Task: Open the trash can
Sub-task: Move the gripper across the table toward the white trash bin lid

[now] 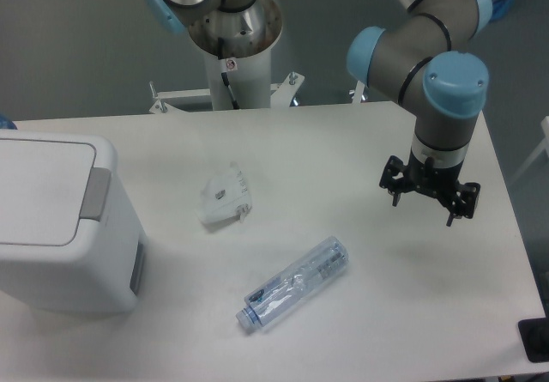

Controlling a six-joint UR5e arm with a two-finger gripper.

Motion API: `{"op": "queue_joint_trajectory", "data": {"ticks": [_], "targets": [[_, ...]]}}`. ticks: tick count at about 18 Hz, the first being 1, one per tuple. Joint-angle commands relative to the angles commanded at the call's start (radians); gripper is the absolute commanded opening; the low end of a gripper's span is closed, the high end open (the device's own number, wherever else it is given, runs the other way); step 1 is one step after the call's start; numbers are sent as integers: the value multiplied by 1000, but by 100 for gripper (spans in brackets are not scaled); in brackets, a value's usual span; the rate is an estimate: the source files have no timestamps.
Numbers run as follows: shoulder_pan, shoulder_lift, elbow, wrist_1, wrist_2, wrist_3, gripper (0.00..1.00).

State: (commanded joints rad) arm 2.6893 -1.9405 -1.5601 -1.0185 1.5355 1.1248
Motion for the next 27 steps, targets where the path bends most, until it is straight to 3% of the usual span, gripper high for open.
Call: {"op": "queue_joint_trajectory", "data": {"ticks": [7, 12, 17, 23, 27], "targets": [[-133, 86, -32, -8, -23, -296, 100], [-199, 198, -40, -6, -194, -541, 100], [-282, 248, -26, 0, -325, -756, 100], [-380, 288, -23, 3, -354, -836, 100], [-439, 282, -34, 5, -351, -844, 100]]}}
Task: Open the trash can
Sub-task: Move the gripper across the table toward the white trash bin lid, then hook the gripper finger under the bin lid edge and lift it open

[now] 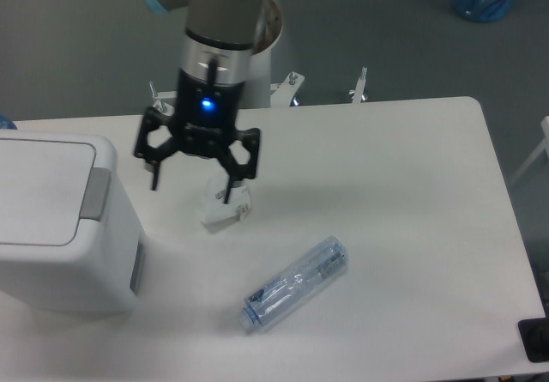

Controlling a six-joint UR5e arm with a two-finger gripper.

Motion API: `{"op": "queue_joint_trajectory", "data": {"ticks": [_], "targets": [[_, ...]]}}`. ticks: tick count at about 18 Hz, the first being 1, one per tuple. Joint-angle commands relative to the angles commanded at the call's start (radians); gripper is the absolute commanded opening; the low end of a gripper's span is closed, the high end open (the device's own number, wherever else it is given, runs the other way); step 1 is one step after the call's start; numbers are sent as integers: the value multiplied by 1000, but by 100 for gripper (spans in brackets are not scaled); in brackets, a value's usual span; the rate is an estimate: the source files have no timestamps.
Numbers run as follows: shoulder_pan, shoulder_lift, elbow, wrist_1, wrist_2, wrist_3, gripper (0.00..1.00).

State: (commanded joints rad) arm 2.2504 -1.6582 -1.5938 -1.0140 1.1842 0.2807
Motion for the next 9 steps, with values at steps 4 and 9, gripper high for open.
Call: {"op": "queue_joint_trajectory", "data": {"ticks": [4, 9], "targets": [[-15, -9, -17, 2, 2, 2, 100], [-49, -31, -14, 58, 5, -3, 100]]}}
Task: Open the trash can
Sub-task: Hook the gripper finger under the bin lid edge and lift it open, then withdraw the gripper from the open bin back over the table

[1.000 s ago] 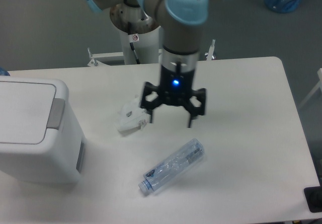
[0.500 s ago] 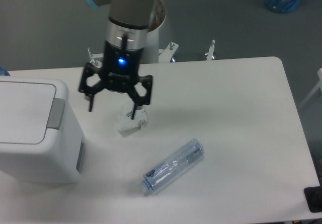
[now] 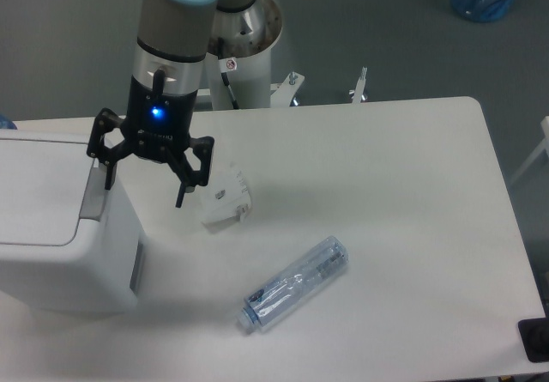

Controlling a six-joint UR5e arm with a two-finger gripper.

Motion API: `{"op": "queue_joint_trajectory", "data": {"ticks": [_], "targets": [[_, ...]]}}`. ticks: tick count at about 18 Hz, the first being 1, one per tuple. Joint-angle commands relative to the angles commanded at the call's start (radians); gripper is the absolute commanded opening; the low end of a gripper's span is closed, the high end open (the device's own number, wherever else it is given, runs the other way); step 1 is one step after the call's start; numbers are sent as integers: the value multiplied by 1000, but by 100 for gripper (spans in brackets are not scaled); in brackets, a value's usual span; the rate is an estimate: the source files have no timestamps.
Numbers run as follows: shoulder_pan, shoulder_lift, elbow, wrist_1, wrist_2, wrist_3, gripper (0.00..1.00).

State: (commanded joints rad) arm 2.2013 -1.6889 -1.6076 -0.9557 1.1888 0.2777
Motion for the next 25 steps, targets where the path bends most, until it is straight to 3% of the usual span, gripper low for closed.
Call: {"op": "queue_joint_trajectory", "data": {"ticks": [19, 25], "targets": [[-5, -23, -5, 3, 8, -12, 100], [-5, -18, 26, 2, 11, -25, 100]]}}
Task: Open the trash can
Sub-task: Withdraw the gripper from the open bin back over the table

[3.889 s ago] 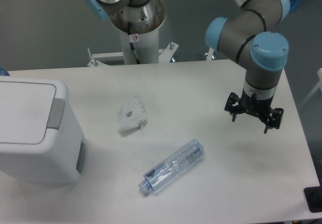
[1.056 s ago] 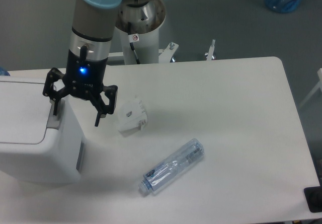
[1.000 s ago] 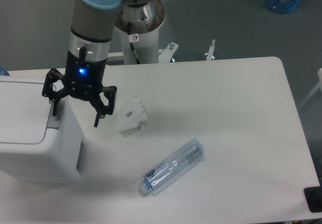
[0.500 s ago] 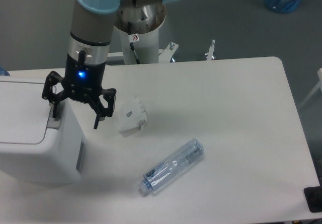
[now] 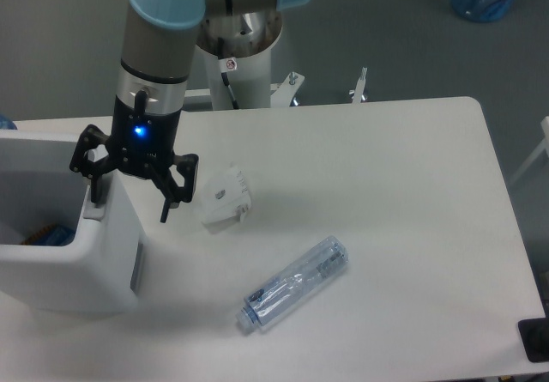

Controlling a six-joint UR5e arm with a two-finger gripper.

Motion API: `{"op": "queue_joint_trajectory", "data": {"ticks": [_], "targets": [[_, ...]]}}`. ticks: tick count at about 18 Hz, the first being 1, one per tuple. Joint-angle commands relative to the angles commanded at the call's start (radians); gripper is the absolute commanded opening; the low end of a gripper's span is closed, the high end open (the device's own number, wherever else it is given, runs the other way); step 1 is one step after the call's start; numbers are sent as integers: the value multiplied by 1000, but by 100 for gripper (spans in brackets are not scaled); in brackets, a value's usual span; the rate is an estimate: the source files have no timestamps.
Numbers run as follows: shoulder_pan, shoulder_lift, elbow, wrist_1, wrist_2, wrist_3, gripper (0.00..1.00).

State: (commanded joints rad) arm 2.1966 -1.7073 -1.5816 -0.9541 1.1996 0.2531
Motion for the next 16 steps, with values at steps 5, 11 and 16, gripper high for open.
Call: {"op": "queue_joint_trajectory", "data": {"ticks": [5, 11, 16], "targets": [[80, 5, 9, 2, 73, 21, 100], [236, -8, -50, 0, 202, 289, 100], [415, -99, -46, -2, 229, 568, 100]]}}
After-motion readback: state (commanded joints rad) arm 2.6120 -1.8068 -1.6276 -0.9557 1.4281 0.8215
